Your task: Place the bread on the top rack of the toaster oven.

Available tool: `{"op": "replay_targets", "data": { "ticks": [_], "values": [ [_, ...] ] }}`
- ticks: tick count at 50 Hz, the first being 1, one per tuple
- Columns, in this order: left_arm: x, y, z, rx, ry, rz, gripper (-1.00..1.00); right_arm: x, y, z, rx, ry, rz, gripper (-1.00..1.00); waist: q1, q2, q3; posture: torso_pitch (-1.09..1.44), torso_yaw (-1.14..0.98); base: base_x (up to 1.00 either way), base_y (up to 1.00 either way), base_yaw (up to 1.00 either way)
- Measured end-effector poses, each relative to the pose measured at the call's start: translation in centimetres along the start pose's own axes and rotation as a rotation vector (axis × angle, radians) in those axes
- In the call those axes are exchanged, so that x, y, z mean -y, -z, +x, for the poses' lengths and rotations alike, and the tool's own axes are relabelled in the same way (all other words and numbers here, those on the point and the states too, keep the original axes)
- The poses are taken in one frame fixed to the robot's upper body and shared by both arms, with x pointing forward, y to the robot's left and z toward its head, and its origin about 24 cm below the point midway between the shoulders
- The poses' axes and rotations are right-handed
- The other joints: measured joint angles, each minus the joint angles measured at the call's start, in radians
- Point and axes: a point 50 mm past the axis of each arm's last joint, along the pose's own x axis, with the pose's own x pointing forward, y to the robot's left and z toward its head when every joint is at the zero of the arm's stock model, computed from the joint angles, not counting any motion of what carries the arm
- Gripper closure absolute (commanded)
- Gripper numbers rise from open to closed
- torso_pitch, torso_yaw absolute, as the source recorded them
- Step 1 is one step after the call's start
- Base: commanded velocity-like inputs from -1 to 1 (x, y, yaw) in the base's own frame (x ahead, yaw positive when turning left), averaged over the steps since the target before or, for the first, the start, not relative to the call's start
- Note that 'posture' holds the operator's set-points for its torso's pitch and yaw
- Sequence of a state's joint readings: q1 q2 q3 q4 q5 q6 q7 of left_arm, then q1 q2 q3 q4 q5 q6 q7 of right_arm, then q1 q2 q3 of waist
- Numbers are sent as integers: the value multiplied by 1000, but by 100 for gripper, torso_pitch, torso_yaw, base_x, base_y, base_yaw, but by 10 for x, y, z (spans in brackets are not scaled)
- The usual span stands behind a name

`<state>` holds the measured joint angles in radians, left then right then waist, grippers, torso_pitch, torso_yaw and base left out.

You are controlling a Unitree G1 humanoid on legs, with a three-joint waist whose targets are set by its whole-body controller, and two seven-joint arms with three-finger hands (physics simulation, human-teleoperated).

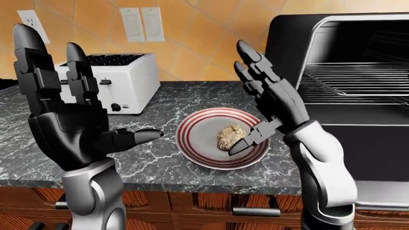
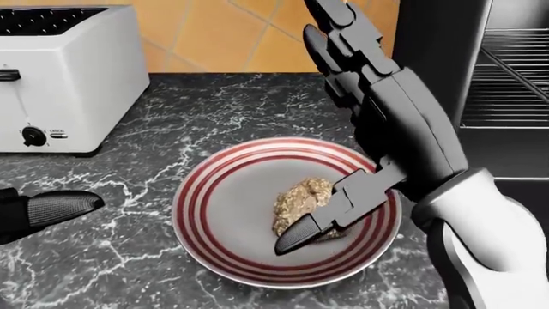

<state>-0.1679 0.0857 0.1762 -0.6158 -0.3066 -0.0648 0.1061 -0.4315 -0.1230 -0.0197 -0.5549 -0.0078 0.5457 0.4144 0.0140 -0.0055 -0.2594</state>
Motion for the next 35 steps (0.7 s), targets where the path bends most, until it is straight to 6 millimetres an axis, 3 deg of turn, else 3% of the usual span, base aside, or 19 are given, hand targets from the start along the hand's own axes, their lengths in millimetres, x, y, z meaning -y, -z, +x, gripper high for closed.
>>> {"op": "replay_targets", "data": {
  "ticks": [35],
  "values": [
    [-1, -1, 0, 2, -8, 2, -100, -1, 35, 23, -151, -112, -14, -100, -4, 5, 3, -33, 0, 0, 0, 0]
  ]
}}
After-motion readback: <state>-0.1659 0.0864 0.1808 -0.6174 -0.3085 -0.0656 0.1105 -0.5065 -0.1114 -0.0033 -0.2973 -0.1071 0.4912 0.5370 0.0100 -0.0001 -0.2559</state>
